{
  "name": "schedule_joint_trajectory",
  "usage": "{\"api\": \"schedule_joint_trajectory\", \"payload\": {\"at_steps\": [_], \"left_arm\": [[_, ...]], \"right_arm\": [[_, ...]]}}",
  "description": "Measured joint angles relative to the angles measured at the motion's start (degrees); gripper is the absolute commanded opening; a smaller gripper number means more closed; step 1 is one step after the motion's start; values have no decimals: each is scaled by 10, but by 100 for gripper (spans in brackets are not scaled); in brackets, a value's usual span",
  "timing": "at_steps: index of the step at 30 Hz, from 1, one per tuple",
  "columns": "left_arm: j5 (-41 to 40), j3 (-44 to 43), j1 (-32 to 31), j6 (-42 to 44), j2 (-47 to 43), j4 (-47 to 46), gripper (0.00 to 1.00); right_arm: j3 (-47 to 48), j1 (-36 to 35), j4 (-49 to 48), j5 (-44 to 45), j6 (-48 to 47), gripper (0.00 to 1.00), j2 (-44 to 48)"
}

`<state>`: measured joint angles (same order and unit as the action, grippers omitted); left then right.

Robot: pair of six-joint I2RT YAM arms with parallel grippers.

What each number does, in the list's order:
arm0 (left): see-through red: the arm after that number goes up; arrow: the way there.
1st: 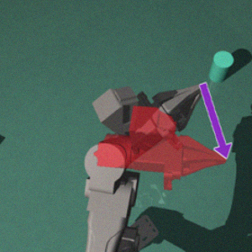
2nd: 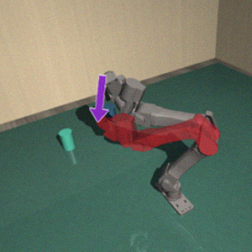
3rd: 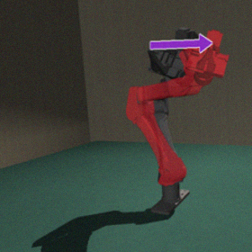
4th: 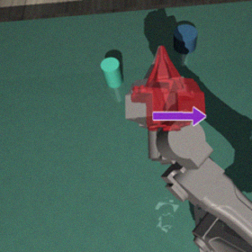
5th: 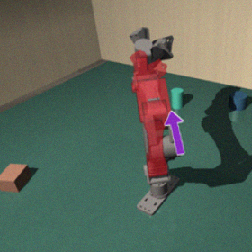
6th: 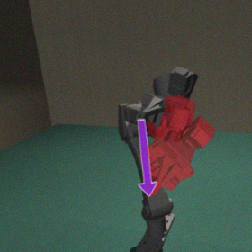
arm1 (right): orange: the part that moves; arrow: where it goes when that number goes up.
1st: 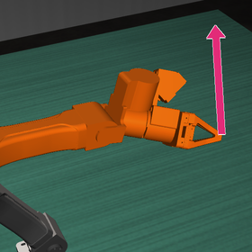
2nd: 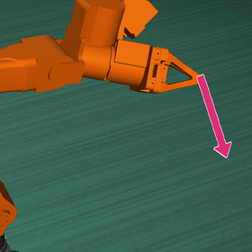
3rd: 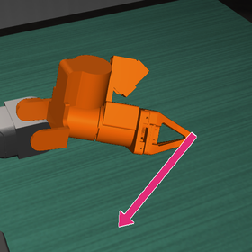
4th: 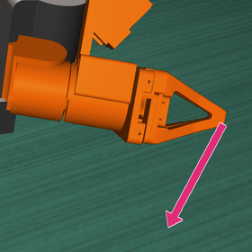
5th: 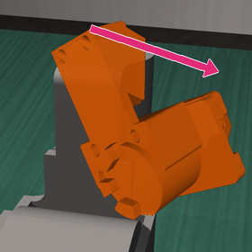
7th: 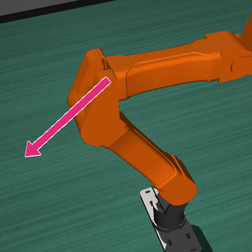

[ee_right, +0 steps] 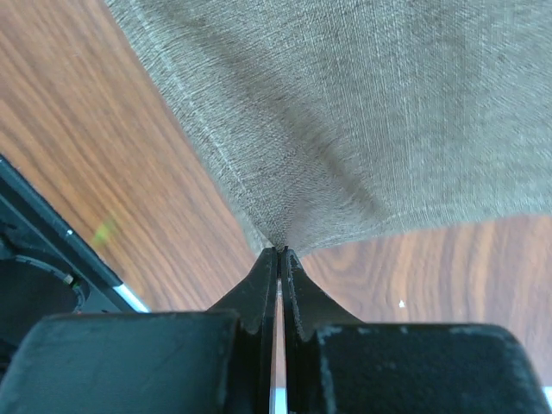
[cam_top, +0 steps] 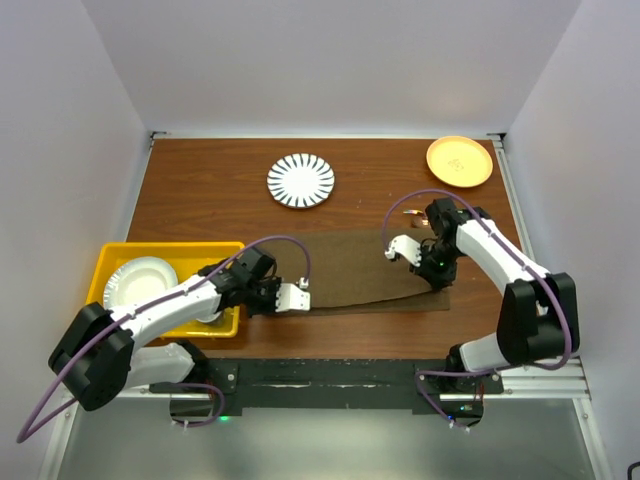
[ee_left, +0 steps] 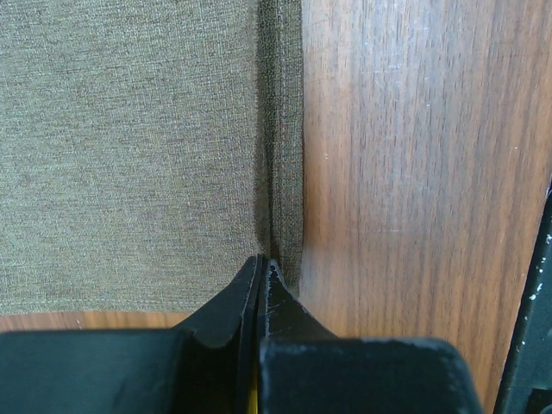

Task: Fold the napkin into a case and place the utensils inside
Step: Fold and flatten the napkin at the center of the board.

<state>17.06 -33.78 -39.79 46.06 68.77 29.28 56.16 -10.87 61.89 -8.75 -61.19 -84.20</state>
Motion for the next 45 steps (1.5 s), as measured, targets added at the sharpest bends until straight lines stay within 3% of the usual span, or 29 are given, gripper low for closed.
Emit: {"api": "schedule_joint_trajectory", "payload": {"at_steps": [6, 14, 16, 17, 21, 25, 26, 27, 30, 33, 34, 38, 45], "left_arm": [[0, 11, 0, 0, 0, -6, 0], [0, 12, 0, 0, 0, -12, 0], [-1, 12, 0, -1, 0, -12, 0], [-2, 12, 0, -1, 0, -13, 9], [-2, 12, 0, -9, -5, -6, 34], [12, -8, 0, -33, -58, 30, 58], [16, -21, 1, -42, -71, 35, 75], [21, -40, 2, -52, -79, 39, 81], [28, -111, 12, -96, -75, 24, 96], [33, -166, 37, -143, -45, -7, 99], [37, -181, 52, -170, -35, -25, 100], [20, -229, 114, -260, -2, -88, 100], [39, -307, 122, -347, 101, -128, 100]], "right_arm": [[-20, 0, 14, 0, 2, 0, 19], [-61, -2, -16, 2, 7, 0, -36], [-61, -3, -26, 3, 9, 10, -58], [-61, -3, -32, 3, 10, 22, -65], [-54, -3, -25, 1, 14, 46, -73], [16, -3, 27, -31, 22, 70, -61], [42, -3, 36, -45, 28, 77, -55], [70, -3, 42, -59, 35, 85, -49], [164, -3, 49, -105, 75, 91, -45], [234, -3, 25, -146, 139, 93, -52], [248, -3, 14, -156, 160, 98, -55], [294, -3, -73, -183, 293, 98, -61], [370, -2, -217, -251, 502, 98, -119]]}}
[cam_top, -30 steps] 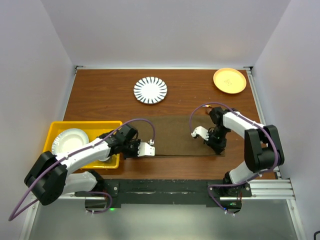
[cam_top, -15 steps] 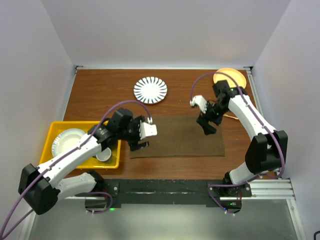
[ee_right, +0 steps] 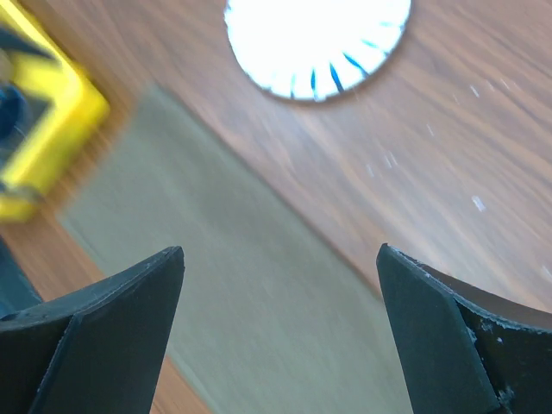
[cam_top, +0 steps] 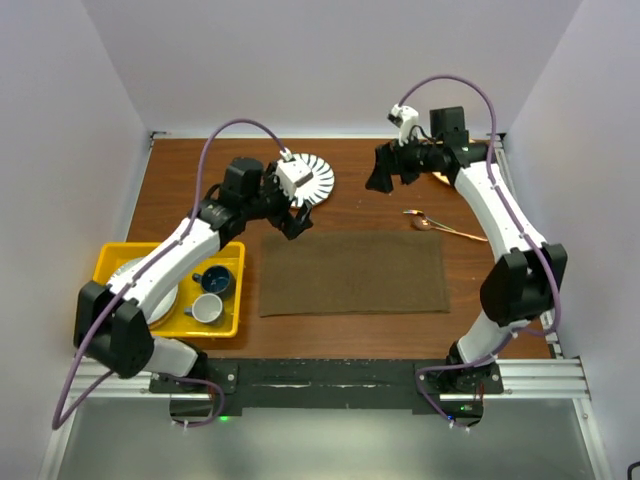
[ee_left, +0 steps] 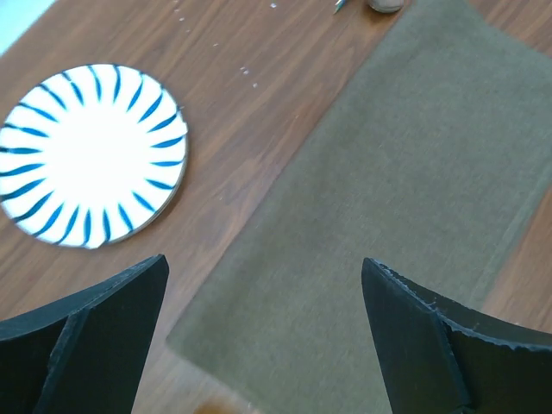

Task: Fold the napkin into a case and place the utensils inside
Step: Fold and flatten the napkin at the center of the board, then smooth out the rectangle-folded napkin at the center of the board.

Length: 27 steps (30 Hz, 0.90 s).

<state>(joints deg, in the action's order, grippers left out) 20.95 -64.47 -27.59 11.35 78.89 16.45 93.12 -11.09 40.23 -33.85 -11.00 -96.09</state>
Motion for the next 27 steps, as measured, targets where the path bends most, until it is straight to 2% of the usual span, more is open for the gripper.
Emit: {"api": "schedule_joint_trajectory", "payload": {"at_steps": [3, 6, 17, 27], "left_arm": [[44, -12, 12, -36, 31, -9, 100], [82, 6, 25, -85, 34, -28, 100], [155, 71, 28, -145, 106, -54, 100], [194, 122, 28, -200, 142, -95, 100]], "right_arm": [[-3, 0, -47, -28, 57, 98, -34], [-68, 0, -66, -28, 81, 98, -37], [-276, 2, -80, 34, 50, 98, -34], [-345, 10, -94, 40, 56, 98, -18]]}}
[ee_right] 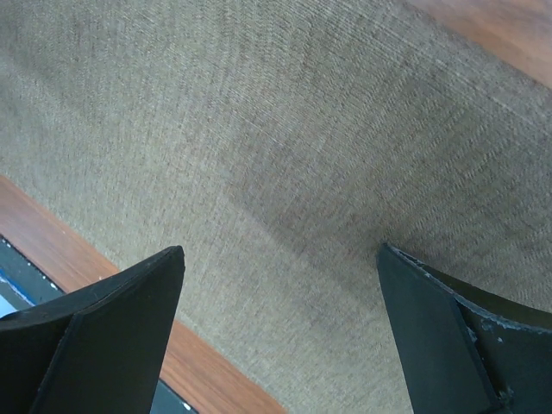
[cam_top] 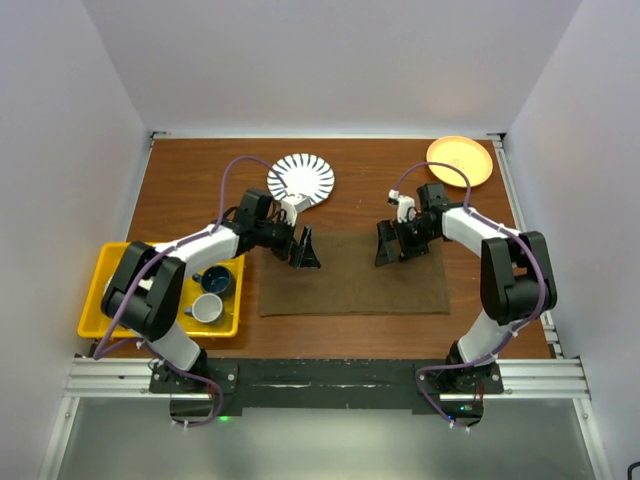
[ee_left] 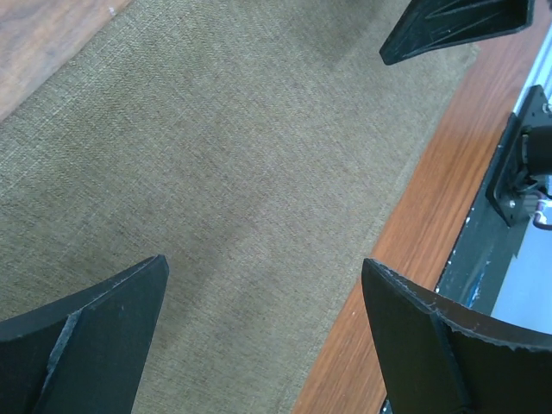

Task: Fold the napkin into a case and place the utensils inside
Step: Smooth out the rectangle-folded napkin at the center of the board.

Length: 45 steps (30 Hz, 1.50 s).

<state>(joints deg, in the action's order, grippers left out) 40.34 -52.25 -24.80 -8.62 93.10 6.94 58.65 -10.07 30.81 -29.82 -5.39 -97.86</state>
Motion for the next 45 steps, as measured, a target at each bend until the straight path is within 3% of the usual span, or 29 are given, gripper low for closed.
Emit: {"api": "schedule_joint_trajectory", "payload": {"at_steps": [12, 20, 26, 33, 37, 45], "left_arm": [[42, -1, 2, -2, -21, -12, 100], [-4, -90, 10, 67, -63, -10, 100], [23, -197, 27, 38, -2, -37, 100], [124, -169, 28, -91, 143, -90, 100], [148, -105, 28, -176, 153, -151, 100], [159, -102, 28, -238, 192, -230, 100]], "right_arm": [[36, 7, 56, -43, 5, 98, 82], [123, 7, -59, -4, 75, 98, 174], [235, 7, -100, -28, 144, 98, 78], [83, -2, -165, -137, 271, 98, 9], [52, -20, -219, -180, 325, 98, -19], [50, -43, -325, -226, 389, 98, -102]]}}
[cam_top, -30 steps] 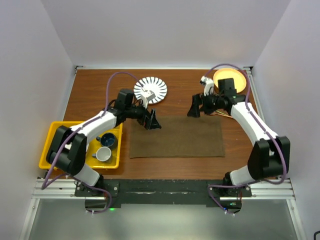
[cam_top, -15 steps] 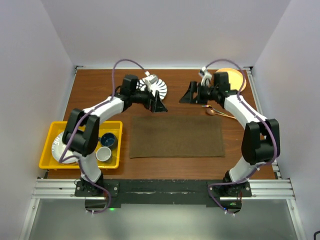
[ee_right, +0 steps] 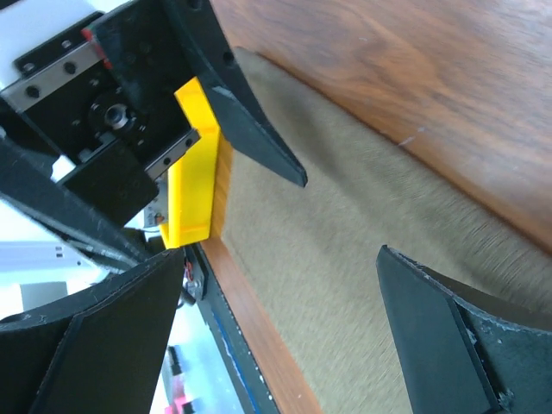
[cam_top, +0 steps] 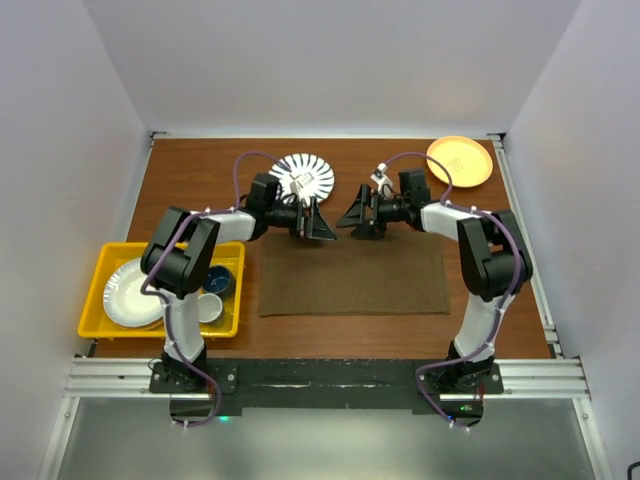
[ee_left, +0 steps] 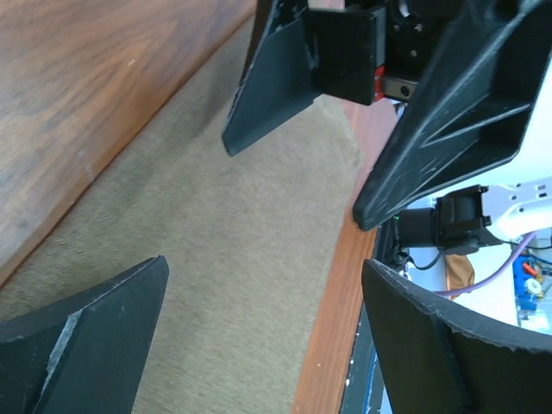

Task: Fold the napkin into a case and place the utensils inside
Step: Smooth out the rectangle-folded napkin at the center of the board.

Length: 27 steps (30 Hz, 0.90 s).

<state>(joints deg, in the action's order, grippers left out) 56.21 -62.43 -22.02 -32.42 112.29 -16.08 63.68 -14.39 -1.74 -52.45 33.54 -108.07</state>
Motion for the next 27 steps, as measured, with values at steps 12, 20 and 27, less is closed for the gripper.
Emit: {"api": "schedule_joint_trajectory", "payload": {"at_steps": [12, 20, 27], "left_arm": [[11, -9, 24, 27, 54, 23, 100], [50, -9, 44, 68, 54, 47, 100], [82, -8, 52, 80, 51, 64, 100]], "right_arm": [[2, -4, -40, -23, -3, 98, -81], [-59, -4, -81, -30, -6, 98, -45], [-63, -7, -90, -26, 41, 98, -6]]}}
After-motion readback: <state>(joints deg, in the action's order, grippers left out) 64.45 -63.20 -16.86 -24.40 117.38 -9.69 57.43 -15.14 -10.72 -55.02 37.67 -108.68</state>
